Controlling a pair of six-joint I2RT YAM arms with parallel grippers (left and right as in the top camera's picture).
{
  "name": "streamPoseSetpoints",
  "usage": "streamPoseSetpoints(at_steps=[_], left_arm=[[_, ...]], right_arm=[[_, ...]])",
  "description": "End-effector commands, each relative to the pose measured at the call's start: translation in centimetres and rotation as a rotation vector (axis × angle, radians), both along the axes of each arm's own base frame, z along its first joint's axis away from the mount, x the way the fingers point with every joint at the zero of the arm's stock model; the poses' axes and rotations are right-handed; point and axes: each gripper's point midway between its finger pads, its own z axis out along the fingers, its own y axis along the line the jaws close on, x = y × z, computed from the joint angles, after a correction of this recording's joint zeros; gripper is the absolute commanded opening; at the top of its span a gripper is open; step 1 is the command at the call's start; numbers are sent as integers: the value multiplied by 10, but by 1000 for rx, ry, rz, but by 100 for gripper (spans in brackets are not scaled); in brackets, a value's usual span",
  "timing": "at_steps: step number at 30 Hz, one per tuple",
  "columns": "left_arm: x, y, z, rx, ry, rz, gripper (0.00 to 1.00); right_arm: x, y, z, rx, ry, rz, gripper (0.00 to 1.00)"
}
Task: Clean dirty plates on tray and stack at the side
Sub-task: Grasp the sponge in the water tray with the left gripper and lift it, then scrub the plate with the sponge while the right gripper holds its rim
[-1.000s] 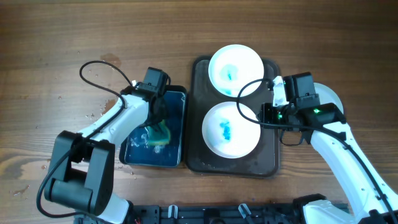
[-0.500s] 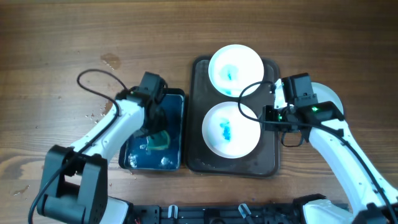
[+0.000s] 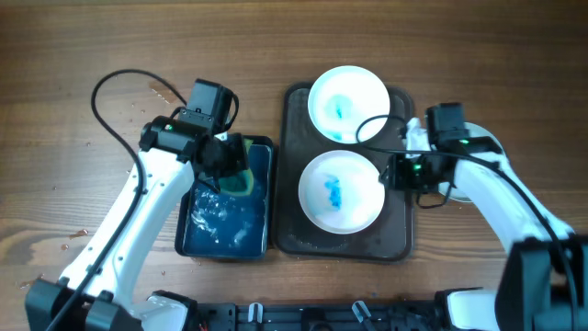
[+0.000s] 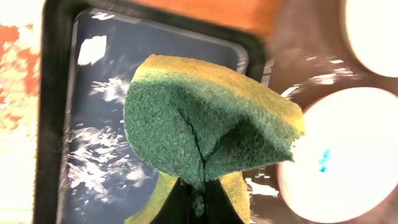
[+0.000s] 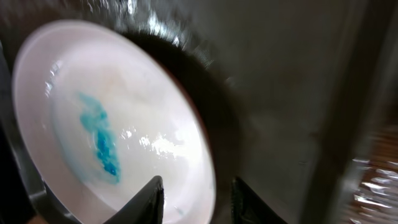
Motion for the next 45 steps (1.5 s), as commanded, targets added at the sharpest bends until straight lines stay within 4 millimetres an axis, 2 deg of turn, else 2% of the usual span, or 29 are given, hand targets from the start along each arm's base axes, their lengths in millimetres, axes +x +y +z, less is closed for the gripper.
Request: streamPoseSetpoints(at_steps=[1,3,4,7,9,11,12,16,17,19,20,21,24,25,28,29,32,33,35,37,40,43,45], left_arm=[[-1,-40,14,-171,-4,-57,4],[1,-58,17,-208,-23,-71,4],[2,-70,17,-221,-38,-91,4],[4,-102,7,-253,-29,-98,4],[6,-120,-11,-263,6,-98,4],[3,-150,-29,-328,61,-132,4],[-1,-172,-39,-376,90,-176,4],[-11,-216,-101,-383,172,-223,4],[-14,-227,-109,-409,184,-248,4],[-13,-220,-124,-356,187,-229,4],[-6,-200,-133,-251,161,-183,4],[2,-172,-139,-112,126,-127,4],[16,-104,-137,198,86,-36,4],[18,-93,-134,245,86,-41,4],[22,-88,-130,257,93,-58,4],[19,-98,-130,206,110,-86,4],[5,-170,-120,-169,187,-233,4],[2,-187,-115,-248,192,-263,4],[-9,-220,-107,-377,204,-341,4],[-20,-243,-110,-422,205,-401,4],[-39,-256,-119,-439,255,-439,4],[-52,-264,-113,-497,303,-473,4],[-55,-256,-115,-477,335,-457,4]], right_arm=[[-2,13,-28,-41,58,49,24],[0,12,-45,-69,91,20,13],[0,11,-52,-70,107,8,4],[0,11,-56,-72,121,-15,4],[0,5,-58,-107,130,-51,4],[-1,3,-58,-117,137,-69,4],[-1,3,-58,-117,137,-68,4],[-1,3,-58,-117,140,-68,4],[-1,3,-58,-118,141,-68,4],[-2,3,-58,-118,142,-67,4],[-3,3,-58,-119,146,-66,4],[-4,3,-58,-120,149,-66,4],[-4,2,-58,-121,152,-66,4],[-4,2,-58,-121,152,-66,5],[-4,2,-58,-121,153,-66,4],[-5,2,-58,-120,153,-67,4],[-5,2,-58,-121,154,-66,4],[-5,2,-58,-121,154,-66,4],[-5,2,-58,-121,154,-66,4],[-5,2,-58,-121,155,-66,4],[-5,2,-58,-121,156,-66,4],[-5,2,-58,-121,155,-66,4],[-5,2,-58,-121,156,-66,4]])
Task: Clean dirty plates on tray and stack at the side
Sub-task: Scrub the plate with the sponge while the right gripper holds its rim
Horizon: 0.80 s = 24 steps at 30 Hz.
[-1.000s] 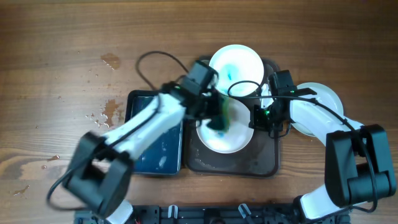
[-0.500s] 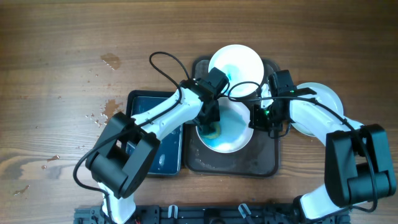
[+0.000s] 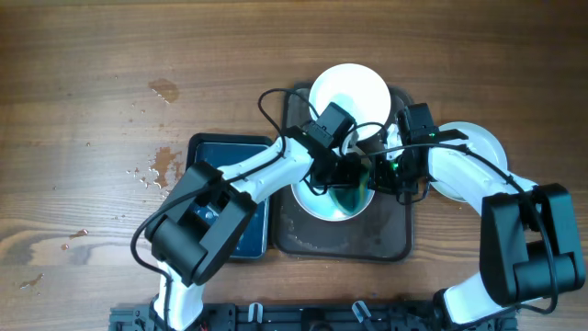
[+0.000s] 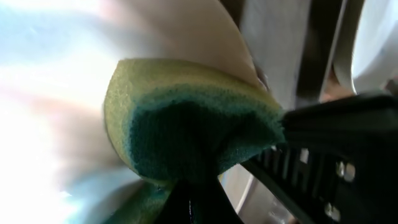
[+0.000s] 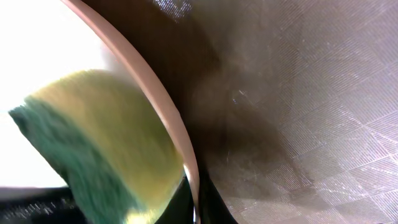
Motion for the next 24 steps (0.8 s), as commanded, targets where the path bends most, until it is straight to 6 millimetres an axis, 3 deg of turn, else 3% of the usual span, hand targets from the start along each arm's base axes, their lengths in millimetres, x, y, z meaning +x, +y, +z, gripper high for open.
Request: streamPoseSetpoints(at_steps=[1,2,7,11,14,15,17,18,20,21,24], left_arm=[[-29,0,-7,-9,121,-61,4],[-23,11,-10,31,117,-34,4],[32,115,-9,402,-50,196,4],[47,146,-11,535,-133,226,4],[42,134,-10,471,-98,212,4],[38,112,-6,361,-58,189,4],[37,88,0,251,-52,161,4],[35,78,3,211,-49,144,7],[25,67,6,164,-16,113,31],[25,67,6,165,-14,113,36],[23,66,5,171,-30,85,39]], right_arm=[[-9,-18,-21,-110,49,-14,4],[-9,-18,-21,-110,49,-14,4],[-8,-18,-21,-110,47,-14,4],[-7,-18,-21,-108,43,-14,4],[-7,-18,-21,-108,41,-14,4],[-6,-18,-21,-107,39,-15,4],[-6,-17,-21,-107,37,-16,4],[-6,-18,-21,-107,39,-15,4],[-7,-18,-21,-108,42,-14,4],[-7,-18,-21,-108,40,-15,4],[-7,-18,-21,-108,41,-14,4]])
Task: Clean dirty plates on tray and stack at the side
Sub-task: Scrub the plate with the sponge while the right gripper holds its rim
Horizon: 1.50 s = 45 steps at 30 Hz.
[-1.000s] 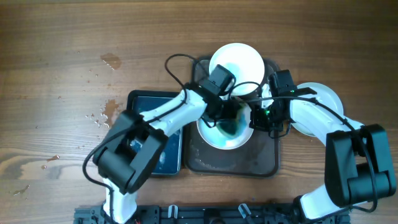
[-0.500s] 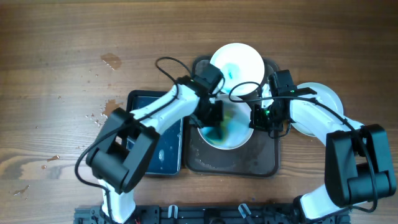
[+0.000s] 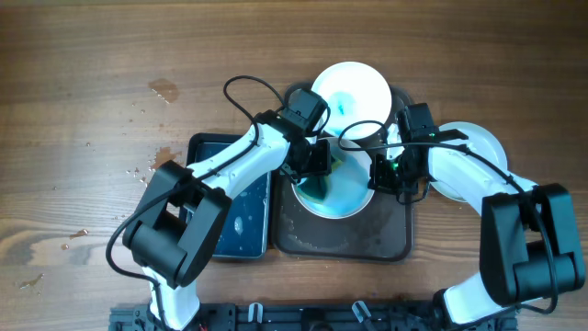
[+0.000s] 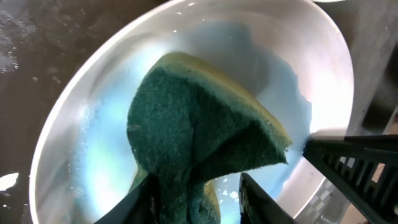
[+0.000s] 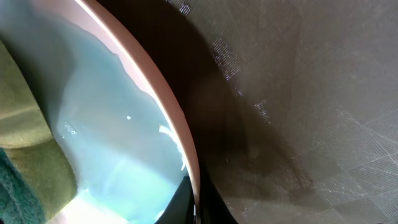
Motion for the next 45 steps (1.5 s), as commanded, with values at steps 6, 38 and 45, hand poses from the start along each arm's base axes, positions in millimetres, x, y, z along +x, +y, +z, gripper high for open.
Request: streamPoseSetpoints(at_steps=[6,38,45], left_arm=[[-22,4,-25,223,-88,-137,23],[3,49,-6,323,-119,44,4],[2,29,91,11,-191,46,4]], right_arm=[[-7,-18,-21,-108,42,-10,4],[-9,-17,-21,-106,50,-11,4],[-10,-18,-21,-106,54,-9,4]])
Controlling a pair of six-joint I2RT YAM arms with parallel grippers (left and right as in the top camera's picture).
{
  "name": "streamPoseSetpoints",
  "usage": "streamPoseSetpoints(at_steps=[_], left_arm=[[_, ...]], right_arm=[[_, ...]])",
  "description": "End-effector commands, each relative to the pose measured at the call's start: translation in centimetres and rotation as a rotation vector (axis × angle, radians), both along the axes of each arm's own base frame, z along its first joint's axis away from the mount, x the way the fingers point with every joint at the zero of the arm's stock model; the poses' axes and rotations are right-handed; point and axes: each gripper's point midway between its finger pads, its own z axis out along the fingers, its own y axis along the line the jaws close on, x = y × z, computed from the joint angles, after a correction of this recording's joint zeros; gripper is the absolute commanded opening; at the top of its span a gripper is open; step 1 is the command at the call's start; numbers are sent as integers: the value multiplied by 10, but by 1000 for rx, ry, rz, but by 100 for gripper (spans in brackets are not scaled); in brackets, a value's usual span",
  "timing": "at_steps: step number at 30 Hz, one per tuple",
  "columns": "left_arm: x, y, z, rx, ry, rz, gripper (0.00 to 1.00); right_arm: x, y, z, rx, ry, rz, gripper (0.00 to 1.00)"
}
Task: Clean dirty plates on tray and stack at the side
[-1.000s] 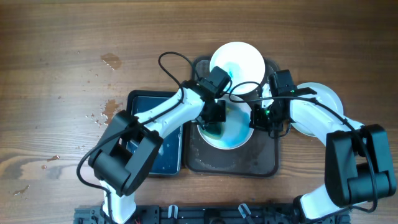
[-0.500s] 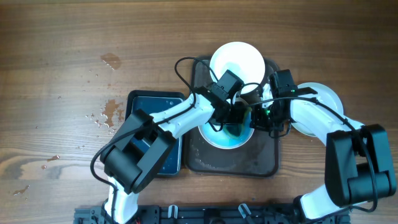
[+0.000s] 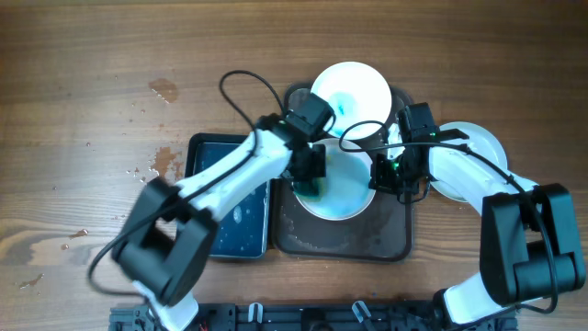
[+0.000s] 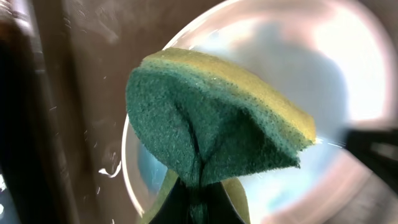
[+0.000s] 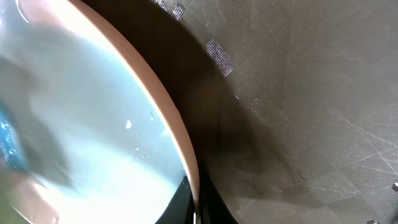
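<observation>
Two white plates sit on the dark tray (image 3: 393, 234): a far plate (image 3: 349, 89) with a blue smear and a near plate (image 3: 342, 188) filmed with pale blue water. My left gripper (image 3: 310, 175) is shut on a green and yellow sponge (image 4: 211, 118) at the near plate's left rim (image 4: 134, 180). My right gripper (image 5: 194, 202) is shut on that plate's right rim (image 5: 168, 106), pinching it between its fingers. Another white plate (image 3: 478, 147) lies on the table right of the tray, partly under the right arm.
A dark blue basin of water (image 3: 241, 216) stands left of the tray. Water drops (image 3: 163, 89) mark the wooden table at the left. The left arm's cable (image 3: 241, 83) loops over the table behind the basin.
The sponge in my left gripper has shifted from inside the near plate to its left edge. My right gripper still pinches the plate's right rim, which has not moved.
First my left gripper held the sponge over the basin and my right gripper stood open at the near plate, which bore a blue stain. Then the right gripper was shut on the rim and the sponge was on the plate. The stain is now a pale blue film.
</observation>
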Motion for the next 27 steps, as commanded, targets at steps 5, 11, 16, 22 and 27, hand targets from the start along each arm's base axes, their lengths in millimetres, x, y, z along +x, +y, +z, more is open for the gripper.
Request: streamPoseSetpoints(at_steps=[5,11,16,22,27], left_arm=[[16,110,106,30,-190,239,4],[-8,190,31,237,-28,401,4],[-12,184,5,163,-8,407,6],[-11,182,22,130,-24,413,52],[2,210,99,70,-164,523,85]], right_arm=[[-10,-16,-21,-99,39,31,4],[13,-12,-20,-90,-84,106,4],[11,-12,-3,-94,-58,114,4],[17,-15,71,-109,-123,110,4],[21,7,113,-134,-209,239,4]])
